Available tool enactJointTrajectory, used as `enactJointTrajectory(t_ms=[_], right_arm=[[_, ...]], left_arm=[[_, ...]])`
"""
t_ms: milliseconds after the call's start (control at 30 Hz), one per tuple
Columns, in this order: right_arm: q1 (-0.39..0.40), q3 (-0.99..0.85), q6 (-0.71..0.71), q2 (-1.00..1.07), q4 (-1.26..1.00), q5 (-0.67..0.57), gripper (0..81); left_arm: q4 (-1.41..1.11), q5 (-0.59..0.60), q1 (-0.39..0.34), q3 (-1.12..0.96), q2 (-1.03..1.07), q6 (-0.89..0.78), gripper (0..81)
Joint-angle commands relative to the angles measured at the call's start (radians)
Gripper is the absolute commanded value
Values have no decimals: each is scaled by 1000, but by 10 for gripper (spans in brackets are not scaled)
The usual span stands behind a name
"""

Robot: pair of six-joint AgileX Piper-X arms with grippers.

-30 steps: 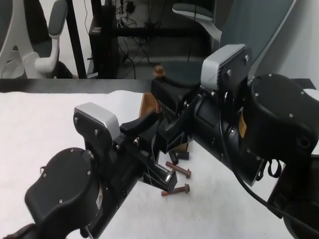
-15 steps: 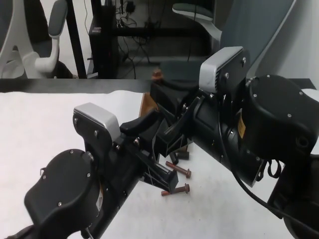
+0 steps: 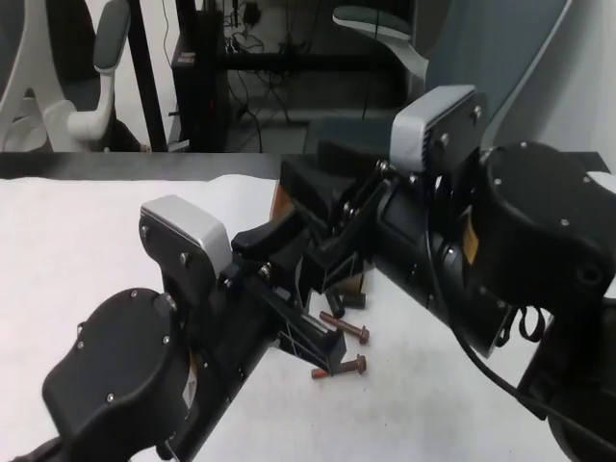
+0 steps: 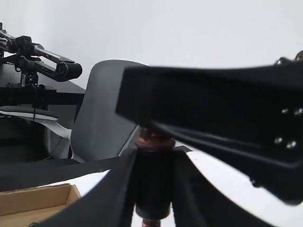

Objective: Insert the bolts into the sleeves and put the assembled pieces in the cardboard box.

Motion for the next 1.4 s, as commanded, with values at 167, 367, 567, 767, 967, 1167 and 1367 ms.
enactJointTrajectory(t_ms=[167,367,567,767,967,1167,1367], right_arm=[[-53,-3,-65,-181,-27,39,483],[-96,-3,-72,-344,108,39,483],[-99,-3,-69,-460,222,39,483],[-99,-3,-6,-514,373,39,483],[-99,-3,53,-519,441,31,483],[-99,-3,116,-519,450,-44,483],[-99,-3,145,-519,485,-105,483]], left_arm=[[53,30,64,-16,-4,32,17],[333,209,208,-144,9,176,17],[483,313,339,-333,107,153,17],[745,364,351,-576,276,189,17],[917,364,345,-767,461,176,17],[1023,354,354,-878,610,201,17],[1036,354,363,-938,707,177,17]])
